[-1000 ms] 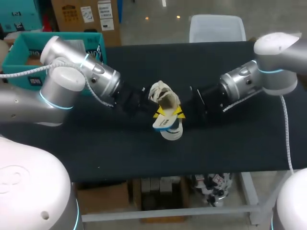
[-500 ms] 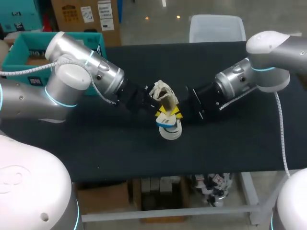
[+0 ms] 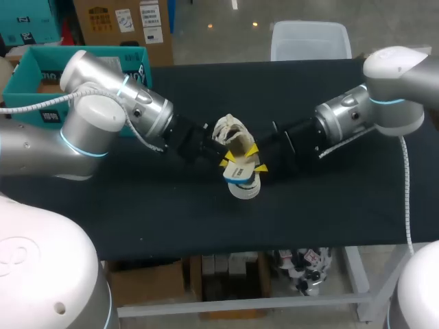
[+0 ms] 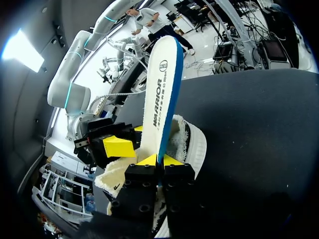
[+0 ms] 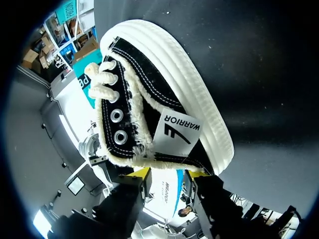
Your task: Open the shoe tongue, take the insole out of the shoe, put the insole back into the shoe, and pack the shoe into the shoebox
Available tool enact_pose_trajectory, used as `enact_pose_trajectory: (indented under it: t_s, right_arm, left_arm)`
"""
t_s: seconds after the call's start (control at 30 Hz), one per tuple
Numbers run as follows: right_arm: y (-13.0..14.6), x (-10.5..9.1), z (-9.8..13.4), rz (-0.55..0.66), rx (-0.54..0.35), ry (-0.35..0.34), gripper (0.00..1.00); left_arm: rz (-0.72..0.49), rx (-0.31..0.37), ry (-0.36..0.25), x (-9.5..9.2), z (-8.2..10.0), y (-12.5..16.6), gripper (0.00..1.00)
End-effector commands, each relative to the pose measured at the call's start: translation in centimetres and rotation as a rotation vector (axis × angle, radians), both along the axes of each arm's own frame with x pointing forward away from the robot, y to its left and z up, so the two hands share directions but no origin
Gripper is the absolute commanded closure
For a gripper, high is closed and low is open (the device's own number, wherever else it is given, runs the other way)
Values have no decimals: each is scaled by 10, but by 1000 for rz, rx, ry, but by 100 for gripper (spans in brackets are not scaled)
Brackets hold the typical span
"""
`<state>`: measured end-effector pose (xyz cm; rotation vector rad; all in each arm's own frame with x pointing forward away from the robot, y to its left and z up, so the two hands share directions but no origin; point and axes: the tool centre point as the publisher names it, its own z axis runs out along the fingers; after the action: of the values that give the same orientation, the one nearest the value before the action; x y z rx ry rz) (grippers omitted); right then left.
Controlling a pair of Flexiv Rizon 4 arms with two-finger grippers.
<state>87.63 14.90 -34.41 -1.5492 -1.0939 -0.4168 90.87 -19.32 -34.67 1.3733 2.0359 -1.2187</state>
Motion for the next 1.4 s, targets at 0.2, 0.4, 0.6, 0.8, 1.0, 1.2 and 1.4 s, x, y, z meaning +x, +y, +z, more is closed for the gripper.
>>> enact_pose_trajectory:
  t_s: [0.2,0.4,0.6,0.8,1.0,1.2,1.4]
  right_arm:
    - [-5,-16,8,-27,17,-29,69]
    - [-1,-16,5,-9,23,-20,66]
    - [3,-16,3,0,42,-11,67]
    - [6,-17,7,7,74,-19,91]
    - [10,-22,8,27,71,-25,100]
    - [8,-24,8,16,56,-35,100]
    - [7,-21,5,9,51,-38,100]
  left_arm:
    - [23,-17,-5,-5,-2,4,100]
    - [29,-28,-1,-7,0,3,100]
    - [34,-36,0,-7,1,2,100]
    - [43,-35,7,-8,-1,1,100]
    - [54,-28,7,-7,-1,3,100]
    - [51,-55,-4,-14,12,13,58]
    - [31,-75,-13,-23,19,12,86]
